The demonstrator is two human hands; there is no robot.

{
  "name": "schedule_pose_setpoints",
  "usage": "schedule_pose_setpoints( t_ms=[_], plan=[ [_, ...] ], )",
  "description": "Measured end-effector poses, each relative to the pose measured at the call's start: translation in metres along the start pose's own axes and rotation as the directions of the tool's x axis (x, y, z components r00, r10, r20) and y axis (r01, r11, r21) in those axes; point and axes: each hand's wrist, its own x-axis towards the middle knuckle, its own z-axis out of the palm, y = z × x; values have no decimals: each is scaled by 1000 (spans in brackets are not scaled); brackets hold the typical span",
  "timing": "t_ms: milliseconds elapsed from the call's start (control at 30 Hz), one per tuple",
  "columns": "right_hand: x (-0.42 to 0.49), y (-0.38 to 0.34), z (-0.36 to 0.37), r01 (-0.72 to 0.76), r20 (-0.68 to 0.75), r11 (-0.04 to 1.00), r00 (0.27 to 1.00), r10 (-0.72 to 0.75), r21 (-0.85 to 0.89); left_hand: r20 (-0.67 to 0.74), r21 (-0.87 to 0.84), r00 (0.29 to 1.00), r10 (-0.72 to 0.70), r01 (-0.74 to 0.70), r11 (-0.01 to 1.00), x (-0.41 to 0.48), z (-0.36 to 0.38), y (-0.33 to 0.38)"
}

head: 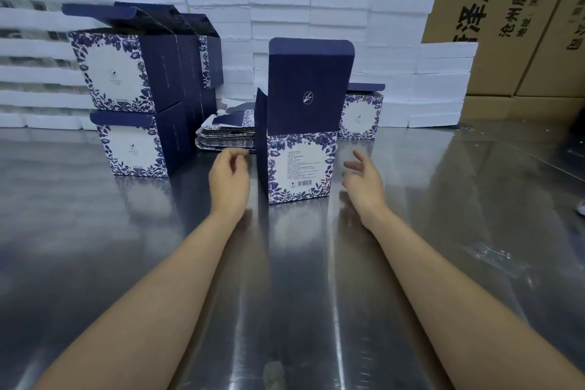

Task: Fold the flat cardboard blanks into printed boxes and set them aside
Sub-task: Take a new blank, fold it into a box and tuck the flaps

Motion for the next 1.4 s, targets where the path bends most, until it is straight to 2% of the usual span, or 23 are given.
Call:
schedule_pose_setpoints(
  t_ms=[67, 133, 200, 233, 300, 367, 400, 467, 500, 533, 600, 667, 733, 767, 833, 900, 967, 1000, 1100, 1200, 1300, 1400],
  plan=[
    [-2, -3, 1, 73, 122, 997, 990, -74, 8, 161, -28, 986, -44, 50, 998, -2, 6, 4],
    [-7, -3, 5, 184, 221, 981, 961, -165, -69, 295, 24, 955, -2, -5, 1000, -8, 10, 6],
    [-7, -3, 6, 214, 232, 970, 955, -183, -115, 322, 17, 938, 125, -137, 990, -8, 10, 4],
    [-7, -4, 7, 208, 204, 974, 961, -187, -84, 316, -22, 933, 173, -175, 984, -8, 10, 4],
    [-6, -7, 7, 138, 132, 982, 979, -155, 127, 281, -102, 943, 178, -155, 983, -7, 8, 7],
    [-5, -11, 7, -29, 163, 914, 986, -41, 406, 249, -246, 967, 54, 9, 969, -6, 10, 11],
    [-4, -12, 8, -104, 217, 866, 976, -6, 490, 260, -366, 963, -65, 161, 917, -6, 10, 15],
    [-5, -13, 7, -161, 312, 811, 950, -28, 563, 417, -556, 872, -256, 467, 688, -4, 7, 23],
    [-6, -13, 6, -155, 341, 796, 937, -69, 586, 499, -579, 825, -265, 545, 607, -5, 5, 24],
    [-7, -13, 6, -142, 369, 799, 923, -105, 584, 539, -570, 808, -238, 559, 602, -7, 3, 27],
    [-9, -10, 7, -91, 415, 872, 900, -135, 481, 589, -493, 785, -195, 539, 683, -10, 5, 28],
    [-10, -7, 8, -43, 482, 934, 865, -142, 354, 610, -366, 782, -130, 424, 828, -13, 5, 24],
    [-12, -6, 9, 48, 500, 960, 846, -185, 274, 633, -299, 773, -47, 300, 906, -15, 7, 19],
    [-12, -6, 8, 108, 477, 964, 852, -216, 244, 613, -288, 790, -31, 260, 922, -17, 9, 19],
    [-10, -4, 8, 143, 386, 966, 897, -218, 213, 483, -279, 874, -53, 212, 937, -16, 12, 17],
    [-5, -4, 7, 37, 252, 964, 962, -106, 263, 327, -281, 939, -106, 204, 938, -12, 9, 15],
    [1, -3, 5, -124, 127, 896, 989, 76, 427, 212, -333, 969, -126, 193, 923, -6, 4, 12],
    [2, -4, 3, -137, 75, 886, 990, 116, 443, 164, -359, 978, -128, 180, 916, -4, 2, 10],
    [0, -6, 0, -41, 13, 914, 999, 39, 404, 59, -401, 988, -145, 157, 902, -2, -1, 11],
    [-2, -10, -1, 17, 13, 887, 1000, -26, 462, 22, -422, 987, -161, 155, 893, 0, -2, 14],
    [-2, -13, -2, -18, 16, 833, 1000, 10, 553, 10, -441, 983, -183, 168, 882, 1, -3, 16],
    [-4, -16, -3, -80, 65, 770, 997, 50, 633, 108, -551, 961, -254, 271, 789, 3, -3, 16]
  ],
)
